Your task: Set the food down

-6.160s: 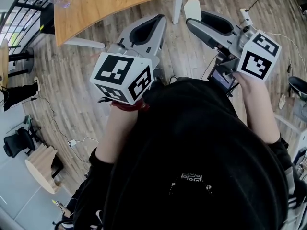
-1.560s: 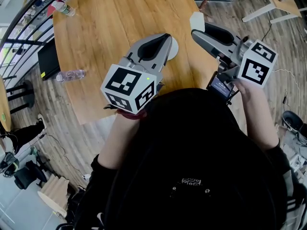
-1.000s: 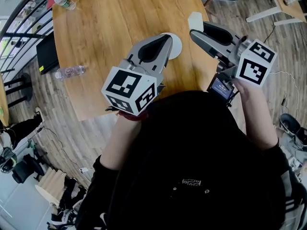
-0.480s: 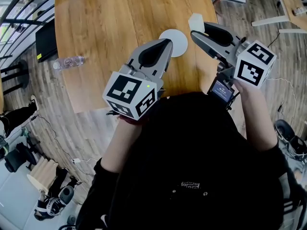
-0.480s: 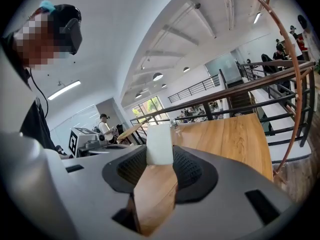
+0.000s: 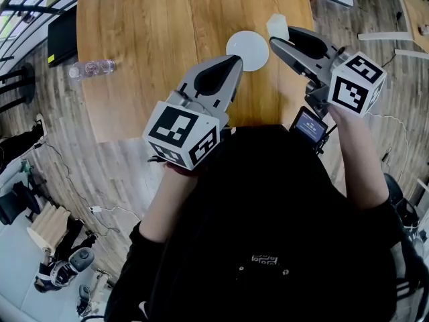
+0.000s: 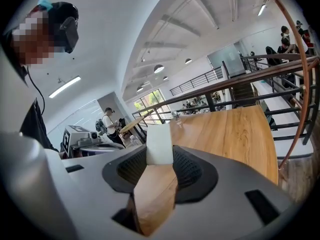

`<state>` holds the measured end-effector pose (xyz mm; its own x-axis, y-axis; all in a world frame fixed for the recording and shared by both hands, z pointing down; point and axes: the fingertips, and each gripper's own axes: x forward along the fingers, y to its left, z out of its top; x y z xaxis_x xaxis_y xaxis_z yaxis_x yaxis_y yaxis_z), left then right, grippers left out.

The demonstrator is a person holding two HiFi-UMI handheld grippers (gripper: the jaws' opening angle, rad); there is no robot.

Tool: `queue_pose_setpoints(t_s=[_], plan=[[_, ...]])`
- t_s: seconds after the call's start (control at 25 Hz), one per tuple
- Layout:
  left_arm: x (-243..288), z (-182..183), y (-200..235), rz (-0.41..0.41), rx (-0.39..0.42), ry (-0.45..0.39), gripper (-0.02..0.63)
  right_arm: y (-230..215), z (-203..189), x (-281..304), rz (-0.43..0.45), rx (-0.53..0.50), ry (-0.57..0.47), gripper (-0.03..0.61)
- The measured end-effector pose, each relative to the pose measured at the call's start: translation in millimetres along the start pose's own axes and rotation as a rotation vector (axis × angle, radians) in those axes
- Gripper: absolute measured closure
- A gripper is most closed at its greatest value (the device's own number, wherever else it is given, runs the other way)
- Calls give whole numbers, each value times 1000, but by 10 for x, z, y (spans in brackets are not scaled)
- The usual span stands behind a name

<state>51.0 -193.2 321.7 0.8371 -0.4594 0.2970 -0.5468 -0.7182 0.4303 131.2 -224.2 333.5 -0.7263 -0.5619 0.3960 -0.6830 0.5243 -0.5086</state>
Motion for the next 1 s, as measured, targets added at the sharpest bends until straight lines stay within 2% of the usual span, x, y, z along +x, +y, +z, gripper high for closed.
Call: queue_pose_setpoints(t_s=[0.56, 1.0], plan=[[-131, -194, 114, 60, -100, -19, 614, -153, -333, 306, 7, 7, 128, 407], [-176, -414, 177, 104, -160, 12, 614, -468, -692, 444, -14, 38, 222, 407]])
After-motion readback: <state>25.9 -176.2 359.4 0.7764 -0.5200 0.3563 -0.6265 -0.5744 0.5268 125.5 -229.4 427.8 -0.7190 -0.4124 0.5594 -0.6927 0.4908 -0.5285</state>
